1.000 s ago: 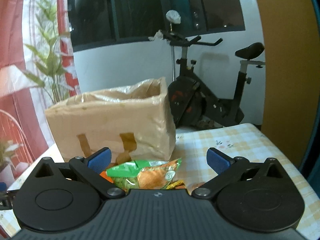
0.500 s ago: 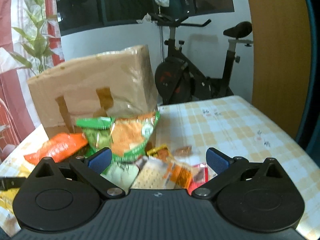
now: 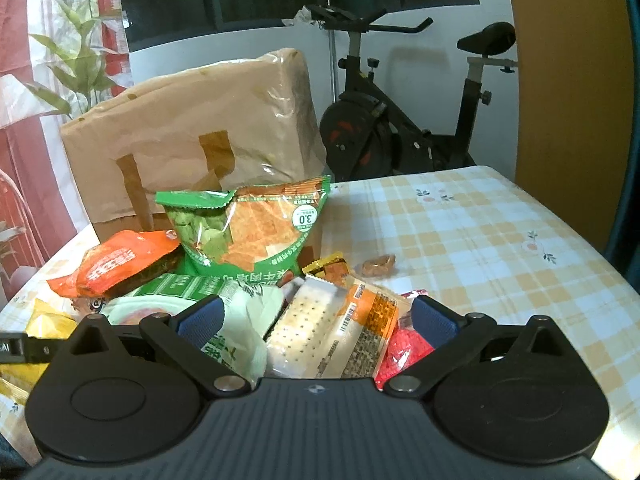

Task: Organize snacks
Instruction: 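Reach the left tool to the yellow chip bag and close on it, then lift the yellow chip bag with the left tool while the right tool grasps the orange-labelled cracker pack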

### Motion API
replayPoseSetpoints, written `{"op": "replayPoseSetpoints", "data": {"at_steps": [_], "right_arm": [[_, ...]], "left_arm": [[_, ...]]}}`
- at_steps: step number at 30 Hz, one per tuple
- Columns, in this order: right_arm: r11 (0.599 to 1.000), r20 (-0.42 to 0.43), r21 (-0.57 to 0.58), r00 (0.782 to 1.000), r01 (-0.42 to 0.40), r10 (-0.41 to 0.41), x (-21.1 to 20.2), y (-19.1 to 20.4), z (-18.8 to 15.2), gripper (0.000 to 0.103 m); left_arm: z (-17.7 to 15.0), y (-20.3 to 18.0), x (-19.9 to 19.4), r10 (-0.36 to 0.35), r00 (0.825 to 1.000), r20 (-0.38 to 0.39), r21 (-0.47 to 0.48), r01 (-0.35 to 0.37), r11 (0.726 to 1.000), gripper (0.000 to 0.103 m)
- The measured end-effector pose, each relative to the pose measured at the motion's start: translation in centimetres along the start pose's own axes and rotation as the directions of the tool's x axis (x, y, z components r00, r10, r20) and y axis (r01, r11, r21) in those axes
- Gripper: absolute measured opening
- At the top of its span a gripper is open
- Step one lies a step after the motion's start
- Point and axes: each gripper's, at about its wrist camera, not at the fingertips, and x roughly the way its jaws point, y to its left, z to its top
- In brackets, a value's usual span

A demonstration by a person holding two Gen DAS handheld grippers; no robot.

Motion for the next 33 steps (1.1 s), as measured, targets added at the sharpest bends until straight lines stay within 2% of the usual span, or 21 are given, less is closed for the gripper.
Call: {"op": "replayPoseSetpoints", "data": {"at_steps": [2,5,9,14,19,24,28,33], "right_arm": [[1.000,-0.004,0.006,1.000,0.003,-0.003,0.1,-0.1,0.0,0.102],[1.000,-0.008,0.017,1.000,0.005,-0.005,0.1,-0.2,-0.1,0.101],[0.999,-0.002,0.035,1.000,0.008,-0.008,0.1,-0.5,-0.1,0.097],[0.999,0.035,0.048,0.999,0.011,-0.013,0.2,-1.1,-0.4,0.086],[0.999,0.030,0.054,1.000,0.005,-0.006,1.1,-1.7,-1.1,0.066],[0.997,0.029,0.073,1.000,-0.008,0.006,1.8,-2.2,-1.6,0.062],[0.996,-0.003,0.087,1.000,-0.002,0.002,2.6,-2.6,-2.2,0.062],[0.991,-0.030,0.132,0.999,-0.008,0.012,3.1,-3.4,-2.5,0.060]], "left_arm": [[-0.1,-0.2,-0.4,0.009,1.000,0.008,0.016,-0.010,1.000,0.073],[-0.3,-0.2,-1.0,0.044,0.999,0.024,0.033,-0.045,0.998,0.071],[-0.2,0.6,-2.7,0.061,0.995,0.083,0.000,-0.061,0.998,0.071],[0.2,0.5,-4.5,0.114,0.978,0.176,-0.004,-0.115,0.993,0.071],[0.4,0.2,-5.1,0.147,0.965,0.216,-0.001,-0.150,0.989,0.071],[0.3,0.4,-5.4,0.175,0.959,0.225,-0.010,-0.177,0.984,0.071],[0.4,0.6,-5.6,0.210,0.949,0.233,-0.024,-0.210,0.977,0.071],[0.5,1.0,-6.1,0.262,0.931,0.255,-0.041,-0.260,0.965,0.071]]}}
